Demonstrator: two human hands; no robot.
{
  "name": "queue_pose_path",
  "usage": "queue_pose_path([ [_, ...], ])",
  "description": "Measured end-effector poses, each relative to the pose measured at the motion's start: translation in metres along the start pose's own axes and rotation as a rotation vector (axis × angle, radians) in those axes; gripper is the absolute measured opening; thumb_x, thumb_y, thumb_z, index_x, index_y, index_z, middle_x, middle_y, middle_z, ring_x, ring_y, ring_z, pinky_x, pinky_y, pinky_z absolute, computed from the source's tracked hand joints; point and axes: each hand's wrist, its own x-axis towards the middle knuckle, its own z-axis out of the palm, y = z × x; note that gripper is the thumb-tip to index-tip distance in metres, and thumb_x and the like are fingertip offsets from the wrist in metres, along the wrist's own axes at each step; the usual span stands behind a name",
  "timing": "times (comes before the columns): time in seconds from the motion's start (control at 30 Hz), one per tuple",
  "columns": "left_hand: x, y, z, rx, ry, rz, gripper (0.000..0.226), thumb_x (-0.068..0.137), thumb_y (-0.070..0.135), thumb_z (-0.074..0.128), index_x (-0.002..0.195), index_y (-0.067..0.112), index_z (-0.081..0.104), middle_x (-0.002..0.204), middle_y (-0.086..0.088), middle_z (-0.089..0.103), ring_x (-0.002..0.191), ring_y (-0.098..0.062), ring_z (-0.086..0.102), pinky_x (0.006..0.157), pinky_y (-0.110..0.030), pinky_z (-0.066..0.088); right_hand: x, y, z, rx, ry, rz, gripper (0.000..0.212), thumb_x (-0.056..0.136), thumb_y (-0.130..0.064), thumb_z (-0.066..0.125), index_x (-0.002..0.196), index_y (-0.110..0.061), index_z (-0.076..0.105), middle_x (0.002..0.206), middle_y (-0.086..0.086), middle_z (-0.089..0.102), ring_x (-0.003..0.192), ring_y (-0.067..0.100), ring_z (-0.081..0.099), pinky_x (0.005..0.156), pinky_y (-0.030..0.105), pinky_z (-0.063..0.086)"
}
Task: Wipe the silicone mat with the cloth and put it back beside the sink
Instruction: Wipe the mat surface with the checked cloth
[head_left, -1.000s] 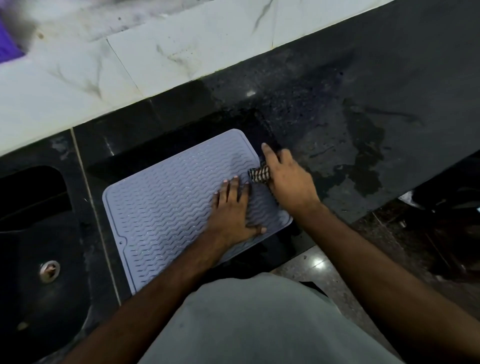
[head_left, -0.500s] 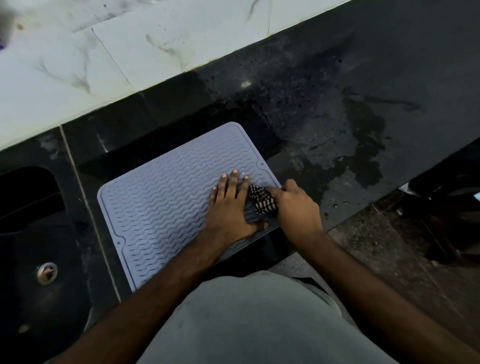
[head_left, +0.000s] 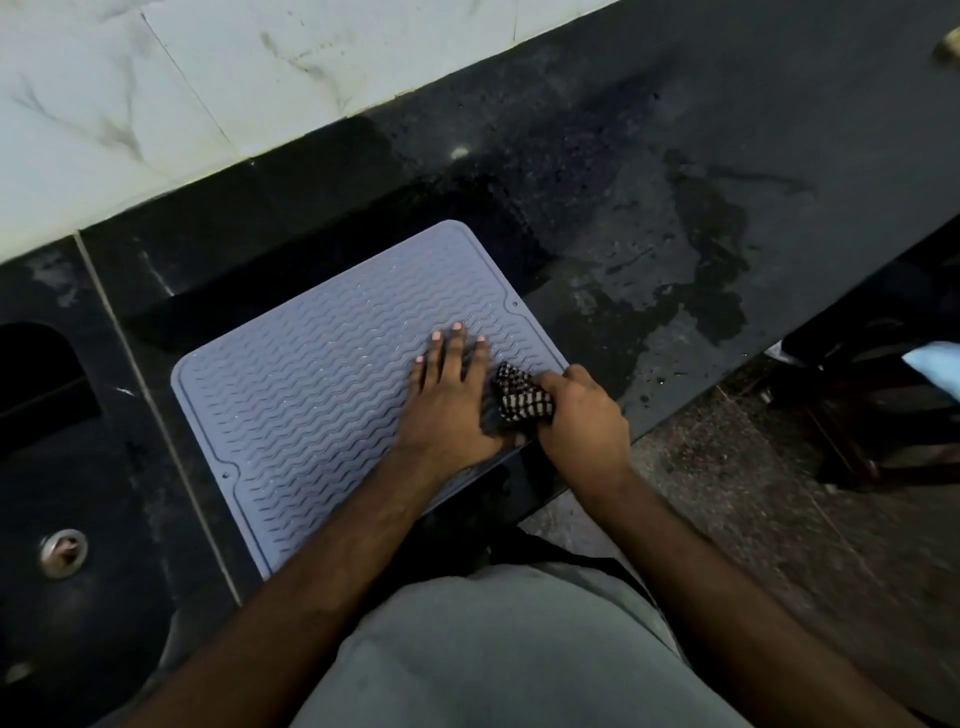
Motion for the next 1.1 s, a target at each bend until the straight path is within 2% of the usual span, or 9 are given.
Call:
queue_pose_path([
  [0.13,-0.042,-0.023,0.003,0.066,0.026,-0.036,0.129,0.065,0.090,0.055,0.161,0.023,0.000,0.168,-0.006,-0.010,0.154,-0.028,-0.011,0.123,-0.052,-0.005,0.004,-0.006,0.005,-0.169,0.046,-0.040,0.034,0.080,-0.014,0.062,0.114,-0.016,0.060,0.105,0.008,0.059,0.100,0.027,0.056,0.068,0.037,0.051],
  [0.37,-0.065,-0.039,0.011,0.009,0.074,-0.127,0.126,0.060,0.094,0.049,0.160,0.031,0.006,0.169,0.001,-0.005,0.155,-0.024,-0.005,0.123,-0.057,0.003,-0.005,-0.047,0.018,-0.133,0.027,-0.078,0.024,0.085,-0.014,0.061,0.106,-0.004,0.059,0.098,0.016,0.068,0.088,0.034,0.067,0.068,0.038,0.052],
  [0.47,-0.066,-0.041,0.014,-0.004,0.119,-0.106,0.108,0.073,0.077,0.051,0.160,0.030,0.008,0.169,0.002,-0.004,0.155,-0.023,-0.004,0.123,-0.055,0.004,-0.029,-0.078,0.039,-0.097,-0.009,-0.189,0.021,0.075,-0.003,0.060,0.096,-0.002,0.062,0.087,0.018,0.068,0.077,0.035,0.067,0.061,0.038,0.053],
  [0.57,-0.068,-0.047,0.016,-0.015,0.136,-0.083,0.096,0.084,0.059,0.056,0.161,0.029,0.006,0.169,0.001,-0.006,0.155,-0.022,-0.006,0.123,-0.052,0.001,-0.040,-0.086,0.053,-0.119,-0.016,-0.283,0.018,0.074,-0.003,0.061,0.092,-0.003,0.063,0.084,0.018,0.067,0.075,0.035,0.066,0.060,0.038,0.053],
  [0.7,-0.077,-0.052,0.002,-0.095,0.062,-0.053,0.119,0.070,0.075,0.065,0.161,0.025,0.006,0.169,-0.001,-0.006,0.155,-0.021,-0.008,0.125,-0.052,0.003,-0.031,-0.070,0.048,-0.031,0.003,-0.200,0.021,0.079,-0.013,0.061,0.099,-0.010,0.062,0.086,0.013,0.068,0.076,0.036,0.066,0.061,0.038,0.051],
  [0.77,-0.098,-0.067,-0.005,-0.075,0.055,-0.083,0.129,0.063,0.085,0.064,0.161,0.026,0.005,0.169,-0.001,-0.008,0.155,-0.022,-0.008,0.125,-0.048,-0.003,-0.032,-0.072,0.049,-0.022,0.020,-0.191,0.020,0.081,-0.015,0.061,0.101,-0.011,0.063,0.087,0.013,0.069,0.077,0.034,0.067,0.063,0.037,0.051],
  [0.87,-0.134,-0.097,-0.001,0.014,0.092,-0.153,0.126,0.065,0.088,0.058,0.161,0.029,0.001,0.169,0.000,-0.011,0.155,-0.026,-0.009,0.122,-0.049,-0.008,-0.036,-0.084,0.052,-0.056,0.056,-0.176,0.022,0.085,-0.021,0.065,0.101,-0.007,0.060,0.087,0.016,0.070,0.079,0.035,0.068,0.064,0.037,0.051],
  [1.0,-0.148,-0.112,0.014,-0.046,0.130,-0.233,0.123,0.063,0.092,0.052,0.161,0.034,0.005,0.169,0.005,-0.007,0.155,-0.024,-0.006,0.124,-0.051,0.000,-0.045,-0.111,0.061,-0.099,0.047,-0.206,0.027,0.086,-0.022,0.062,0.105,-0.005,0.055,0.090,0.019,0.070,0.084,0.037,0.068,0.068,0.039,0.052],
  [1.1,-0.145,-0.111,0.012,-0.038,0.141,-0.233,0.112,0.066,0.083,0.045,0.160,0.035,0.009,0.170,0.004,-0.001,0.155,-0.025,-0.001,0.124,-0.053,0.007,-0.063,-0.142,0.079,-0.096,-0.008,-0.289,0.023,0.086,-0.016,0.058,0.105,-0.005,0.054,0.088,0.019,0.070,0.081,0.037,0.070,0.065,0.040,0.053],
])
